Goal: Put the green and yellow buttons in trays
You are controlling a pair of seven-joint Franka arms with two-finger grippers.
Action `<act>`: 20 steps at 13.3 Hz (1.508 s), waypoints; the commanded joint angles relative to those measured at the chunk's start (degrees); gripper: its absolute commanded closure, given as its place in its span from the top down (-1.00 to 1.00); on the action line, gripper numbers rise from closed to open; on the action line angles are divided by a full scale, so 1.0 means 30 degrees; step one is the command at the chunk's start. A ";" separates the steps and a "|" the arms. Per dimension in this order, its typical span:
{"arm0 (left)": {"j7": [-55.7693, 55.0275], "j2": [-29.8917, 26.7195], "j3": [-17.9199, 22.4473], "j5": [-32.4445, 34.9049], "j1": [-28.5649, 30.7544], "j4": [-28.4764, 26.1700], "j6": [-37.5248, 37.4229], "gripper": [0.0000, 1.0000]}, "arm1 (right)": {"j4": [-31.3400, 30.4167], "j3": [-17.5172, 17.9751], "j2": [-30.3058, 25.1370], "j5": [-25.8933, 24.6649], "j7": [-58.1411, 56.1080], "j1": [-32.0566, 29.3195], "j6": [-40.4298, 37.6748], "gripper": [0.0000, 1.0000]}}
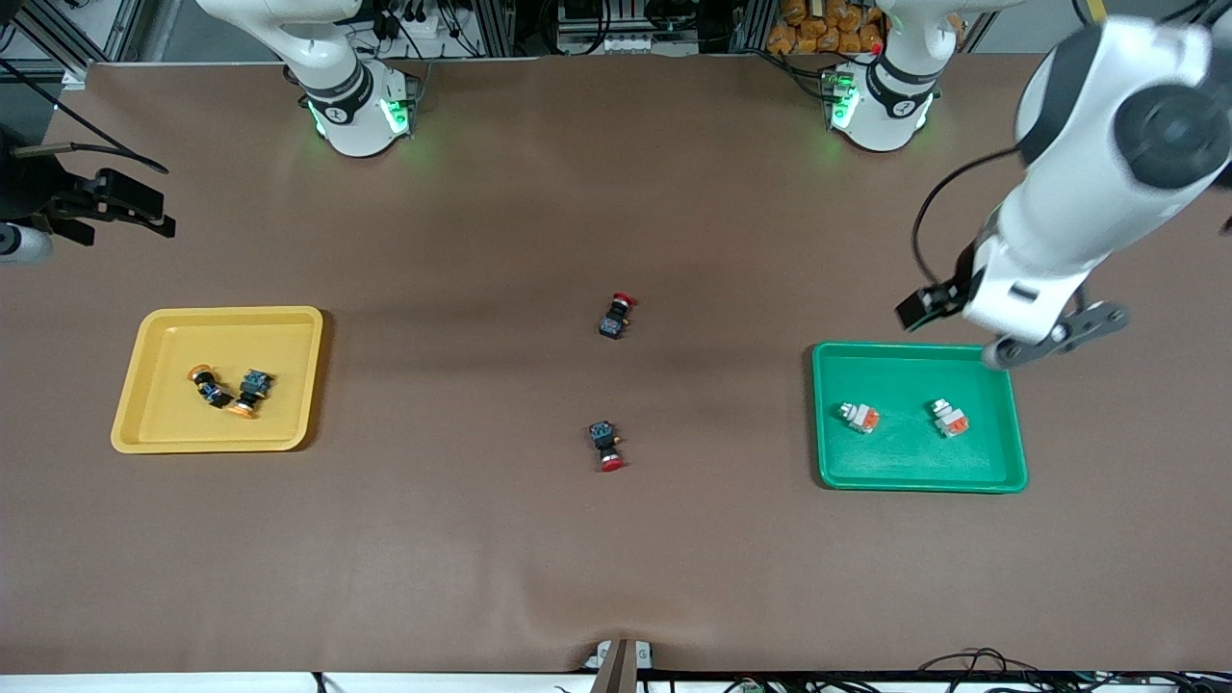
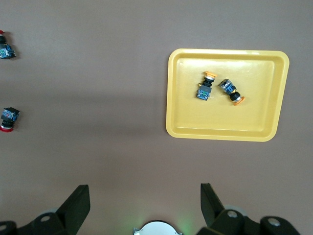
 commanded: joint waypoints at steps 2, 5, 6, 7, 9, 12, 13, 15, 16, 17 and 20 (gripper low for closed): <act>0.1659 -0.0363 0.0036 -0.0305 0.0444 0.0958 -0.0964 1.00 | 0.0254 0.0113 -0.0187 -0.0072 0.0353 -0.0213 -0.0334 1.00; 0.2542 -0.0716 0.0006 -0.0363 0.0797 0.0987 -0.1167 1.00 | 0.0548 0.0113 -0.0158 0.0073 0.0384 -0.0213 -0.0334 1.00; 0.2630 -0.0892 0.0065 -0.0392 0.0826 0.0987 -0.1256 1.00 | 0.0548 0.0113 -0.0129 0.0104 0.0384 -0.0185 -0.0218 1.00; 0.2631 -0.0893 0.0094 -0.0450 0.0797 0.1132 -0.1257 1.00 | 0.0577 0.0142 -0.0129 0.0134 0.0413 -0.0155 -0.0159 1.00; 0.2660 -0.0923 0.0124 -0.0509 0.0797 0.1514 -0.1694 1.00 | 0.0607 0.0113 -0.0129 0.0221 0.0413 -0.0184 -0.0187 1.00; 0.2660 -0.0923 0.0299 -0.0539 0.0855 0.2214 -0.1987 1.00 | 0.0841 0.0113 -0.0129 0.0222 0.0384 -0.0155 -0.0304 1.00; 0.2689 -0.0923 0.0300 -0.0539 0.0856 0.2334 -0.2134 1.00 | 0.0841 0.0142 -0.0129 0.0222 0.0384 -0.0184 -0.0334 1.00; 0.2864 -0.1097 0.0474 -0.0509 0.0856 0.2364 -0.2252 1.00 | 0.0870 0.0142 -0.0129 0.0222 0.0384 -0.0155 -0.0334 1.00; 0.3097 -0.1302 0.0737 -0.0538 0.0885 0.2335 -0.2253 1.00 | 0.0870 0.0113 -0.0129 0.0251 0.0384 -0.0184 -0.0363 1.00; 0.3506 -0.1362 0.0826 -0.0568 0.1030 0.2364 -0.2282 1.00 | 0.0870 0.0113 -0.0129 0.0251 0.0384 -0.0184 -0.0363 1.00; 0.4649 -0.1713 0.0827 -0.1881 0.2314 0.2393 -0.2487 1.00 | 0.0870 0.0113 -0.0129 0.0251 0.0384 -0.0213 -0.0481 1.00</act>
